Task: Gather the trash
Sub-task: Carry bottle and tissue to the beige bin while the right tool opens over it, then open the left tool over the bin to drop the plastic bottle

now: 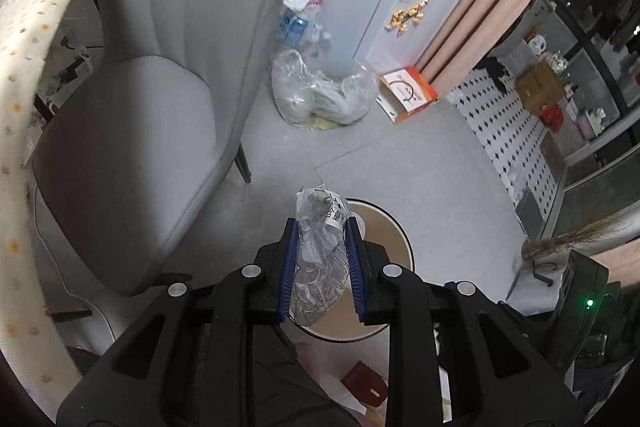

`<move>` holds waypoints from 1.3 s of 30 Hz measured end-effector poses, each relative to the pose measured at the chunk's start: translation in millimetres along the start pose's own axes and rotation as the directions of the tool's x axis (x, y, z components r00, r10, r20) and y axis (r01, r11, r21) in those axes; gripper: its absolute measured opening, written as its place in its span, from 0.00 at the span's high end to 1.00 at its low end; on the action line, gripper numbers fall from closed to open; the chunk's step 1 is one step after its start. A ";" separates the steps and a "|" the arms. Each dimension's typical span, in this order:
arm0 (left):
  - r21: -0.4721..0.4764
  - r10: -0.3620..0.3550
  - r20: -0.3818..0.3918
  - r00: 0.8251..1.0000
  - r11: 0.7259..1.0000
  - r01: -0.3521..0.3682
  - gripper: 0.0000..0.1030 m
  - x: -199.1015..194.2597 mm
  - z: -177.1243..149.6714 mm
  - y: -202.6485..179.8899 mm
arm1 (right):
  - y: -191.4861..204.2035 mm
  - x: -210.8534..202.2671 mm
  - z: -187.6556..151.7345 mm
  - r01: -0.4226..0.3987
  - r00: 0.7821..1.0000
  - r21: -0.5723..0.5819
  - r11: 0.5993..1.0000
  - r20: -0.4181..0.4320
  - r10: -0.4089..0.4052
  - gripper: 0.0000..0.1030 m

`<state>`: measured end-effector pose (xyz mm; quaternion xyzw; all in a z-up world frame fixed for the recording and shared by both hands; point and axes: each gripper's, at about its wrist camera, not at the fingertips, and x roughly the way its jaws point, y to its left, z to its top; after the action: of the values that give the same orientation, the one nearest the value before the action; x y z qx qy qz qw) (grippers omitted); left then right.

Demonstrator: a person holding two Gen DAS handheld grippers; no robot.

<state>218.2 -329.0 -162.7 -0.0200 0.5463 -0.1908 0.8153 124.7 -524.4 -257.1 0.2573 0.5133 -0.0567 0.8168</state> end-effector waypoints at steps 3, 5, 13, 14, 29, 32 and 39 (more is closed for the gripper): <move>0.016 -0.006 -0.025 1.000 1.000 0.007 0.77 12.0 1.2 -8.4 | -25.2 -6.6 1.5 0.027 0.999 0.064 0.998 0.016 -0.028 0.47; 0.029 -0.012 -0.045 0.999 0.999 0.014 0.77 21.4 -0.3 -17.8 | -40.5 -12.1 3.0 0.046 0.998 0.099 0.994 0.031 -0.049 0.47; 0.075 -0.041 -0.145 0.989 0.996 0.052 0.77 66.1 -5.9 -51.7 | -94.7 -40.9 0.3 0.101 0.988 0.214 0.972 0.092 -0.123 0.44; 0.080 -0.041 -0.156 0.987 0.995 0.054 0.77 72.6 -6.8 -56.0 | -100.4 -43.5 -0.4 0.108 0.987 0.224 0.969 0.096 -0.132 0.44; 0.076 -0.048 -0.252 0.966 0.995 0.069 0.19 99.1 -19.1 -76.9 | -122.0 -59.9 -1.6 0.121 0.980 0.259 0.958 0.125 -0.157 0.40; 0.055 -0.045 -0.198 0.979 0.997 0.057 0.17 76.5 -10.9 -69.5 | -118.0 -61.0 0.1 0.114 0.980 0.254 0.960 0.128 -0.150 0.39; 0.010 -0.074 -0.072 0.995 0.997 0.075 0.14 14.9 2.8 -49.5 | -86.5 -76.2 5.5 0.094 0.977 0.201 0.975 0.171 -0.129 0.30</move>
<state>211.4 -380.4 -162.9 -0.0282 0.5728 -0.2254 0.7876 62.7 -614.7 -220.4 0.2991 0.4419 -0.1753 0.8273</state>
